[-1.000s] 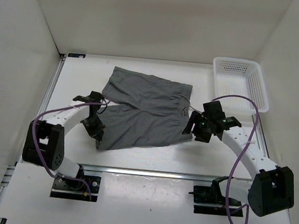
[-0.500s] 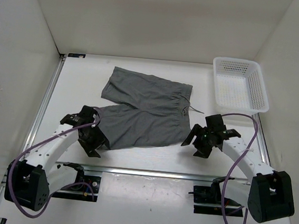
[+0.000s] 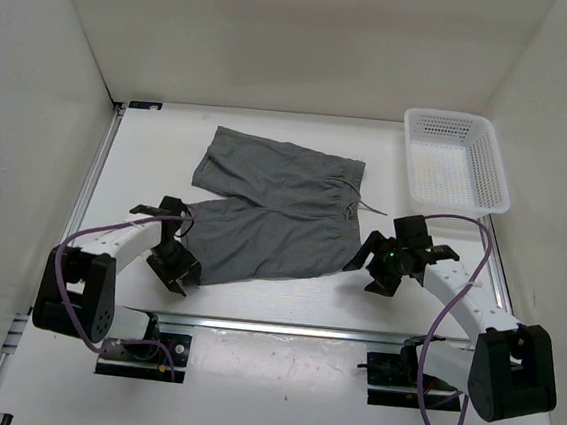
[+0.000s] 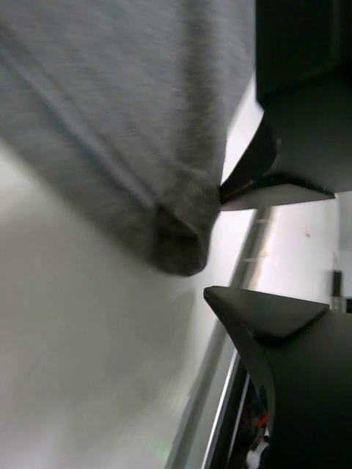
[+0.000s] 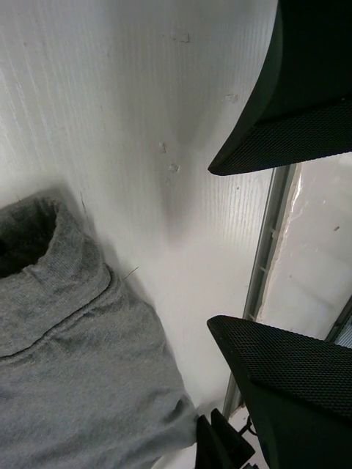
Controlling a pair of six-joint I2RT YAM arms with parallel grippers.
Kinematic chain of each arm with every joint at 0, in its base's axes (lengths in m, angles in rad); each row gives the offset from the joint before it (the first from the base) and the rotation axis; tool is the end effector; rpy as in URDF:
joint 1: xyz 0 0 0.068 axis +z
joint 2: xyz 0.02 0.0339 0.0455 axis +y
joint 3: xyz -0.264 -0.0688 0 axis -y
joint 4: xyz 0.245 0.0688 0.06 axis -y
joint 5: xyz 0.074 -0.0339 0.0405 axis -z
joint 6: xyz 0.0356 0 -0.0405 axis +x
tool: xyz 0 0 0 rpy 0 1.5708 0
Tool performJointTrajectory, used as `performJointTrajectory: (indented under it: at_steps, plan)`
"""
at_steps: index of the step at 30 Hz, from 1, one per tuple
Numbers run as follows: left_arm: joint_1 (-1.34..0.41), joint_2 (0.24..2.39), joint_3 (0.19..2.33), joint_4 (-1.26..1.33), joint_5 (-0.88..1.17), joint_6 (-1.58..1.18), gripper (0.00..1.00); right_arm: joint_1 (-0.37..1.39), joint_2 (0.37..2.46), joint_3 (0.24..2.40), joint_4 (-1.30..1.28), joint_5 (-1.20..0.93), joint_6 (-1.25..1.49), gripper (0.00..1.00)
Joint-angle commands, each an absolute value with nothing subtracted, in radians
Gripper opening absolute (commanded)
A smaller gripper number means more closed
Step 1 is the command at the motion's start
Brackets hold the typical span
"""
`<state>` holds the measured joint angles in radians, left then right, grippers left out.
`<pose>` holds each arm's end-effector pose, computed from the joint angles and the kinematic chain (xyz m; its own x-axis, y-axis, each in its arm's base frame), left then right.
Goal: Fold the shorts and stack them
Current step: Fold the shorts
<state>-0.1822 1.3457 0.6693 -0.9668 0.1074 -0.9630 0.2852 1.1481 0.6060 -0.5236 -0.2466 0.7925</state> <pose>0.1781 -0.0367 0.1552 -0.7018 -0.7006 0.1291 -0.7067 0.7075 -0.0017 0.1943 0.0660 0.1843 -0.8646 0.4661 -0.1876 0.3269 0.8053 0.4946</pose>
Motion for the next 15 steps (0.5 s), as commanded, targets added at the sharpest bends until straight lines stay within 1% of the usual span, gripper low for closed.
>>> performJointTrajectory:
  at_steps: [1, 3, 6, 7, 9, 13, 15]
  plan:
    - [-0.137, 1.359, 0.712, -0.925, 0.002, -0.942, 0.54, 0.272, 1.134, 0.64, -0.534, -0.261, 0.782, 0.82]
    - [-0.137, 1.385, 0.721, -0.916, 0.002, -0.942, 0.45, 0.259, 1.134, 0.63, -0.534, -0.271, 0.782, 0.82]
    - [-0.137, 1.433, 0.746, -0.905, -0.008, -0.942, 0.39, 0.239, 1.144, 0.618, -0.511, -0.291, 0.782, 0.82]
    - [-0.137, 1.442, 0.756, -0.905, -0.008, -0.942, 0.33, 0.227, 1.155, 0.605, -0.502, -0.314, 0.782, 0.82]
    - [-0.137, 1.456, 0.765, -0.896, -0.018, -0.942, 0.28, 0.218, 1.166, 0.595, -0.465, -0.336, 0.792, 0.82]
    - [-0.137, 1.477, 0.765, -0.896, -0.029, -0.933, 0.14, 0.218, 1.236, 0.583, -0.381, -0.365, 0.836, 0.82]
    - [-0.137, 1.486, 0.765, -0.896, -0.029, -0.933, 0.1, 0.218, 1.27, 0.583, -0.333, -0.365, 0.836, 0.8]
